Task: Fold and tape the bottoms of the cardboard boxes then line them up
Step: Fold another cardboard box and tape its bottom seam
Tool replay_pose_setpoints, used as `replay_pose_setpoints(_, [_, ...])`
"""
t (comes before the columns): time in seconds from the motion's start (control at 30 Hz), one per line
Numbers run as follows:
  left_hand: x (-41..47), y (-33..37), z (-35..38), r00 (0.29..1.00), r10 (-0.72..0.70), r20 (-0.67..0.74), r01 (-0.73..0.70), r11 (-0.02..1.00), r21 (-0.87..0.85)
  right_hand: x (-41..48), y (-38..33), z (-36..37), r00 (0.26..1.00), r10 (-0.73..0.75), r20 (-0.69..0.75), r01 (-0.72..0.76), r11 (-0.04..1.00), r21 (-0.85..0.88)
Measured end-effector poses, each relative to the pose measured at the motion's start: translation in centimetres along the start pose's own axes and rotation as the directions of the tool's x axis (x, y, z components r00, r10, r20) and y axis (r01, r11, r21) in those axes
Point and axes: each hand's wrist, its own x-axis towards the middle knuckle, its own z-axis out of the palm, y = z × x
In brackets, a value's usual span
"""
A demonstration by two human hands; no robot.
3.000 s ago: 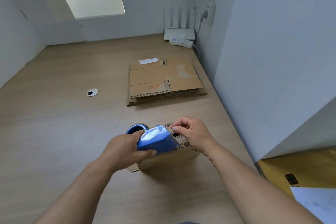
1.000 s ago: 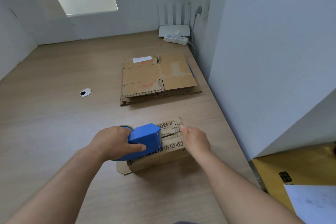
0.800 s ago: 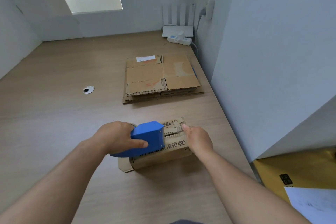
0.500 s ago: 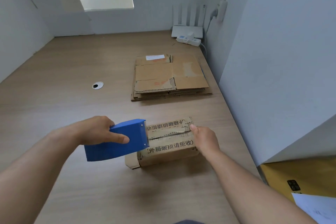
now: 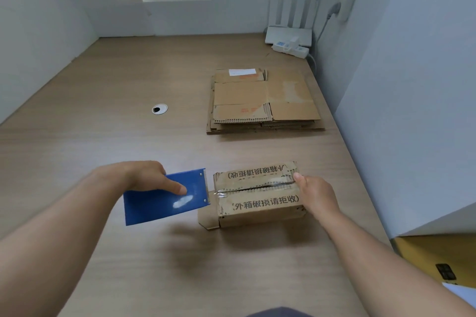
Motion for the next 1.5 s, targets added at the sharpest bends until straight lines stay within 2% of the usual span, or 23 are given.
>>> replay_pose_setpoints(0.1, [1.2, 0.8, -0.4, 0.999, -0.027, 0.046, 0.026, 1.0, 0.013, 0.1, 0.0, 0.1, 1.0, -0.003, -0.009, 0.003, 1.0, -0.017])
replay_pose_setpoints(0.17, [2.1, 1.6, -0.2, 0.999, -0.032, 0.035, 0.029, 0.996, 0.082, 0.0, -0.1, 0.1, 1.0, -0.001, -0.004, 0.001, 1.0, -0.024])
replay_pose_setpoints(0.27, [2.7, 1.7, 1.1, 0.998, -0.023, -0.052, 0.042, 0.912, 0.409, 0.0, -0.1, 0.1, 1.0, 0.003, -0.011, -0.003, 1.0, -0.025])
replay_pose_setpoints(0.3, [2.7, 1.3, 1.3, 0.995, -0.01, -0.101, 0.054, 0.894, 0.444, -0.1, -0.1, 0.1, 1.0, 0.001, -0.01, -0.002, 1.0, -0.024])
replay_pose_setpoints(0.43, [1.7, -0.5, 0.7, 0.94, 0.065, -0.335, 0.077, 0.916, 0.393, -0.2, -0.4, -0.1, 1.0, 0.023, 0.001, -0.023, 1.0, -0.018])
replay_pose_setpoints(0.5, [1.5, -1.6, 2.1, 0.869, 0.073, -0.49, 0.128, 0.922, 0.365, -0.3, -0.4, -0.2, 0.999, 0.039, -0.005, -0.039, 0.999, -0.021])
replay_pose_setpoints(0.57, [1.4, -2.9, 4.7, 0.812, 0.047, -0.582, 0.175, 0.931, 0.319, -0.5, -0.4, -0.3, 0.998, 0.057, -0.017, -0.058, 0.997, -0.042])
replay_pose_setpoints(0.7, [2.2, -5.0, 10.4, 0.8, -0.011, -0.6, 0.194, 0.951, 0.241, -0.6, -0.7, -0.4, 0.997, 0.07, -0.013, -0.07, 0.996, -0.058])
replay_pose_setpoints(0.8, [2.0, -5.3, 11.7, 0.786, -0.093, -0.612, 0.227, 0.963, 0.145, -0.6, -0.8, -0.4, 0.995, 0.094, -0.026, -0.095, 0.995, -0.038])
replay_pose_setpoints(0.87, [1.4, -4.6, 11.8, 0.72, -0.107, -0.686, 0.233, 0.968, 0.094, -0.6, -0.8, -0.3, 0.995, 0.094, -0.043, -0.095, 0.995, -0.021])
replay_pose_setpoints(0.9, [1.2, -3.7, 12.0, 0.67, -0.072, -0.739, 0.159, 0.986, 0.048, -0.7, -0.8, -0.3, 0.995, 0.084, -0.059, -0.085, 0.996, -0.025])
replay_pose_setpoints(0.97, [0.3, -0.5, 12.7, 0.496, 0.061, -0.866, -0.145, 0.989, -0.014, -0.8, -1.0, -0.3, 0.994, 0.054, -0.093, -0.058, 0.998, -0.034])
replay_pose_setpoints(1.0, [-0.3, 1.8, 12.8, 0.505, 0.115, -0.855, -0.275, 0.961, -0.033, -0.8, -1.0, -0.3, 0.994, 0.044, -0.1, -0.048, 0.998, -0.03])
replay_pose_setpoints(1.03, [-0.8, 4.2, 13.0, 0.563, 0.159, -0.811, -0.373, 0.924, -0.078, -0.8, -1.1, -0.3, 0.994, 0.042, -0.101, -0.045, 0.999, -0.025])
replay_pose_setpoints(1.1, [-0.9, 8.4, 13.8, 0.712, 0.183, -0.678, -0.457, 0.854, -0.249, -0.8, -1.2, -0.4, 0.995, 0.042, -0.085, -0.045, 0.999, -0.03])
replay_pose_setpoints(1.13, [-0.4, 9.7, 14.2, 0.758, 0.149, -0.635, -0.452, 0.822, -0.346, -0.9, -1.3, -0.4, 0.996, 0.035, -0.081, -0.038, 0.999, -0.036])
replay_pose_setpoints(1.2, [0.6, 10.8, 14.8, 0.812, 0.046, -0.582, -0.411, 0.754, -0.513, -0.9, -1.4, -0.3, 0.993, 0.048, -0.104, -0.05, 0.999, -0.018])
replay_pose_setpoints(1.3, [1.6, 11.1, 15.1, 0.855, -0.128, -0.503, -0.284, 0.696, -0.659, -1.3, -1.7, -0.7, 0.99, 0.082, -0.112, -0.083, 0.997, 0.0])
replay_pose_setpoints(1.4, [1.2, 11.6, 14.2, 0.881, -0.228, -0.415, -0.149, 0.698, -0.7, -1.9, -2.2, -1.1, 0.999, 0.021, -0.041, -0.027, 0.985, -0.173])
replay_pose_setpoints(1.5, [0.7, 12.8, 13.4, 0.88, -0.321, -0.349, -0.012, 0.721, -0.693, -2.2, -4.2, -1.2, 0.989, 0.147, 0.031, -0.133, 0.954, -0.267])
